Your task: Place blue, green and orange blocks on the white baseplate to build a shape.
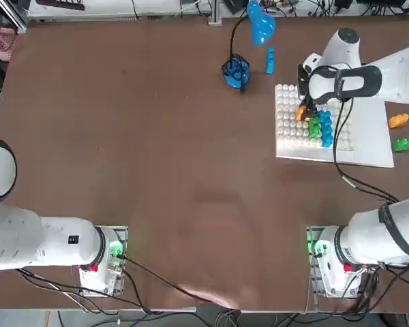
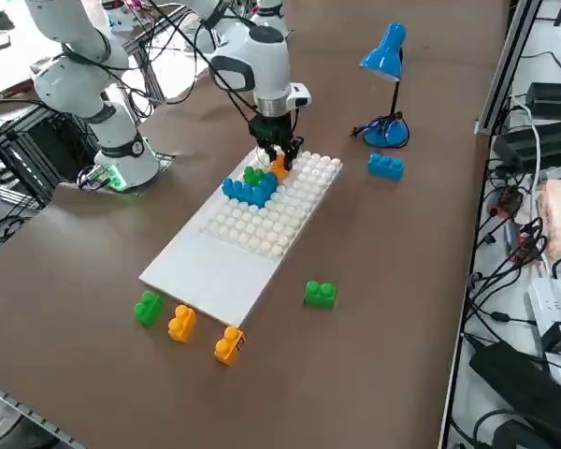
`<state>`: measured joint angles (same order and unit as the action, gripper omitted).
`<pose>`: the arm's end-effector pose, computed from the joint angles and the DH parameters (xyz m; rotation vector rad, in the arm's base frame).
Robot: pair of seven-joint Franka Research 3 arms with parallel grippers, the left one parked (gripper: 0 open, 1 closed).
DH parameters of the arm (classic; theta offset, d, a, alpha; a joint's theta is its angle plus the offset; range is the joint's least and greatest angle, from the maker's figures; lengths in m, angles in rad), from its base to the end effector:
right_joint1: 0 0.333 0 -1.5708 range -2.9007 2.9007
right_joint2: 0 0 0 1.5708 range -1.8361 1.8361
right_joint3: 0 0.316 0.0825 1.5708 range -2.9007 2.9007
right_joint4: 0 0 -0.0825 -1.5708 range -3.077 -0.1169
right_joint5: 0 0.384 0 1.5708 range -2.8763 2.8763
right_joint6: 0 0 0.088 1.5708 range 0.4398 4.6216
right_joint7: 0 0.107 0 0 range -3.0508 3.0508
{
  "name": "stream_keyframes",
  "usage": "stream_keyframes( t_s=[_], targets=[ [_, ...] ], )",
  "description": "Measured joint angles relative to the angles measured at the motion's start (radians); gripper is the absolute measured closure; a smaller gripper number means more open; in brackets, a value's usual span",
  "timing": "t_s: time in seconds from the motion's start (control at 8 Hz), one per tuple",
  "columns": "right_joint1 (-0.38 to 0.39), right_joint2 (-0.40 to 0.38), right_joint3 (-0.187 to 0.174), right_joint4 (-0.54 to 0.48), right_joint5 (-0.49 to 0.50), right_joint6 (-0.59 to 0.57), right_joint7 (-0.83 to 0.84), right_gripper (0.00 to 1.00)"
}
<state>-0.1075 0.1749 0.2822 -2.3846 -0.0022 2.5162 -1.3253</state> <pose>0.4922 0.0890 0.2472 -2.2566 -2.0993 0.0074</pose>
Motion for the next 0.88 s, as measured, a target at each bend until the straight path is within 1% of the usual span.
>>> stream_keyframes(
  t_s=[0.88],
  targets=[
    [-0.003, 0.024, 0.0, 0.003, 0.0, 0.009, -0.004, 0.63]
  ],
)
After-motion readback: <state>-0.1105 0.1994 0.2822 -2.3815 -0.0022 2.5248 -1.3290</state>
